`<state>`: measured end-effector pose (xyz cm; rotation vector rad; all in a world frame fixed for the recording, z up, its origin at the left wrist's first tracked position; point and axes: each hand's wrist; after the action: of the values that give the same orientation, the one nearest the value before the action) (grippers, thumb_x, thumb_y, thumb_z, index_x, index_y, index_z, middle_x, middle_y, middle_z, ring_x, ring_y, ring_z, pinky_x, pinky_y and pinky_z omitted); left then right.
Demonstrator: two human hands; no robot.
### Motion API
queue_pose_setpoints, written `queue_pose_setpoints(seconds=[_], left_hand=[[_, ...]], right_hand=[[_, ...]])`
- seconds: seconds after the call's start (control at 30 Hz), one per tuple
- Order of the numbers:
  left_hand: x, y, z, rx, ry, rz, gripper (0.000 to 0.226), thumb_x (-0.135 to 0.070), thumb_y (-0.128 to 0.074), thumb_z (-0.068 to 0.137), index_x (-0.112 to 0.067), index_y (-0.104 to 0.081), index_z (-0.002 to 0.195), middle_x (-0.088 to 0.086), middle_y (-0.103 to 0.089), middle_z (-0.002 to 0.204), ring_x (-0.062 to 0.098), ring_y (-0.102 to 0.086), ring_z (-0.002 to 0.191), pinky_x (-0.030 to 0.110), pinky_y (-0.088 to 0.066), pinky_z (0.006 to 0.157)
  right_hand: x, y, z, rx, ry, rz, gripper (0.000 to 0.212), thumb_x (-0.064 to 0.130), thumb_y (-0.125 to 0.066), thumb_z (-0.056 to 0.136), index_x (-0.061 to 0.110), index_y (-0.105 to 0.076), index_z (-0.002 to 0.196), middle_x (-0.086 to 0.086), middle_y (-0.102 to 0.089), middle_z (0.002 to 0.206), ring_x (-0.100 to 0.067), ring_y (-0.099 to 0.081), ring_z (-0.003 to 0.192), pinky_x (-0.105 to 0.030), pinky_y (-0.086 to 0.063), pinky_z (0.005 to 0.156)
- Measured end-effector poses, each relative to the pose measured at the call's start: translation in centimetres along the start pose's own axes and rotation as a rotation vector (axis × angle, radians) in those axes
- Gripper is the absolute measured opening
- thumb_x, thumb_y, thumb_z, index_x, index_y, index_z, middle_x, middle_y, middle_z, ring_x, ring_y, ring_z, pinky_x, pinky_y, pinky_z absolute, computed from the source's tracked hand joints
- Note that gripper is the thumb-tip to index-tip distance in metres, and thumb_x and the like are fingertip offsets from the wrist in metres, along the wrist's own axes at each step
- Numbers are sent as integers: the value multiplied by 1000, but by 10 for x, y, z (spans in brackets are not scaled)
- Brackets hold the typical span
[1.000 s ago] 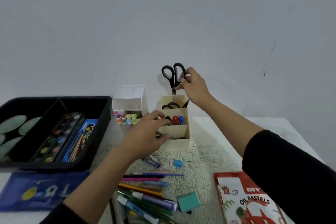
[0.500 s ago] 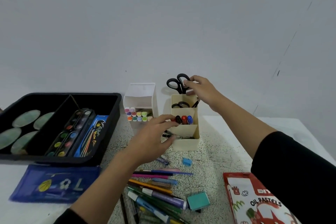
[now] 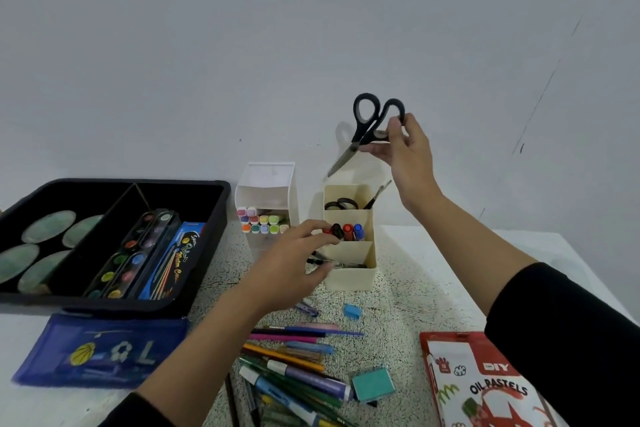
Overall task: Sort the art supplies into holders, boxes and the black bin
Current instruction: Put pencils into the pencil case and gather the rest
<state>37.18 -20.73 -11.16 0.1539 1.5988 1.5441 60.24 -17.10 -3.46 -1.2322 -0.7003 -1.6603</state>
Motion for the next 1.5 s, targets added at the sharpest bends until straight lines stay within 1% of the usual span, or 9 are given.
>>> queue_pose_setpoints(seconds=[0.33, 0.57, 0.67, 0.8, 0.97, 1.13, 1.27, 1.4, 1.5], left_hand=[[2, 1, 1, 1, -3, -5, 39, -35, -64, 96, -33, -59, 135, -23, -40, 144, 6, -45, 128, 38, -45, 107], [5, -2, 1, -16, -16, -5, 38, -35, -64, 96, -33, -60, 134, -23, -40, 144, 6, -47, 126, 39, -47, 105], [6, -3, 1, -13, -19, -14, 38, -35, -64, 96, -32, -60, 134, -23, -41, 144, 7, -46, 128, 39, -46, 106], [7, -1, -1, -23, -26, -21, 39, -34, -64, 96, -32, -59, 135, -19, -45, 148, 9, -44, 134, 43, -41, 111], [9, 5, -18, -73, -73, -93, 33, -32, -64, 97, -37, -61, 130, -21, -42, 151, 5, -36, 141, 37, -35, 116], [10, 11, -52, -187, -71, -198, 21, -29, -64, 95, -31, -69, 115, -16, -57, 114, 8, -57, 107, 18, -48, 85], [30, -2, -86, -69, 6, -193, 18, -29, -65, 93, -35, -69, 110, -22, -62, 100, 2, -60, 97, 15, -47, 79], [58, -21, -113, 47, 95, -112, 16, -38, -66, 95, -40, -69, 111, -27, -58, 101, -3, -55, 101, 22, -48, 86], [73, -23, -123, 99, 108, -116, 17, -44, -63, 95, -39, -69, 111, -25, -59, 102, -1, -56, 100, 26, -50, 85]], right_hand=[[-12, 7, -9, 88, -5, -228, 25, 30, -41, 108, 19, -47, 87, -9, -63, 92, -22, -71, 63, -47, -57, 86], [-28, -8, -12, 433, -112, -626, 27, 39, -53, 102, 17, -66, 95, -3, -74, 93, -23, -67, 86, -37, -49, 80], [-24, -8, -14, 493, -112, -658, 25, 41, -60, 98, 19, -72, 97, -1, -76, 85, -15, -65, 80, -26, -45, 72], [-20, -4, -24, 382, -130, -541, 32, 47, -69, 90, 29, -66, 117, 8, -74, 100, -3, -65, 98, -19, -45, 78], [-20, 14, -78, 81, 78, -454, 26, 40, -67, 94, 28, -60, 116, 15, -64, 118, -2, -56, 116, -26, -45, 94], [-25, 28, -151, 78, 121, -511, 23, 31, -65, 95, 33, -54, 115, 17, -57, 118, -2, -54, 114, -23, -46, 91], [-37, 43, -192, 415, -73, -665, 9, 26, -65, 95, 34, -65, 98, 18, -68, 90, -1, -63, 88, -30, -55, 83], [-55, 47, -219, 930, -66, -1050, 33, 37, -64, 91, 33, -63, 124, 19, -63, 117, 2, -54, 109, -26, -48, 98], [-60, 41, -221, 946, -87, -1047, 37, 32, -68, 90, 33, -64, 127, 19, -63, 122, 2, -53, 112, -23, -46, 99]])
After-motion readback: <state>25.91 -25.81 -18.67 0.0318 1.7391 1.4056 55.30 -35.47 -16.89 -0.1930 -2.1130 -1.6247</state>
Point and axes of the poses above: each hand's wrist, its own z-axis towards the middle knuckle, its own y-axis out of the back of the hand, x = y × z
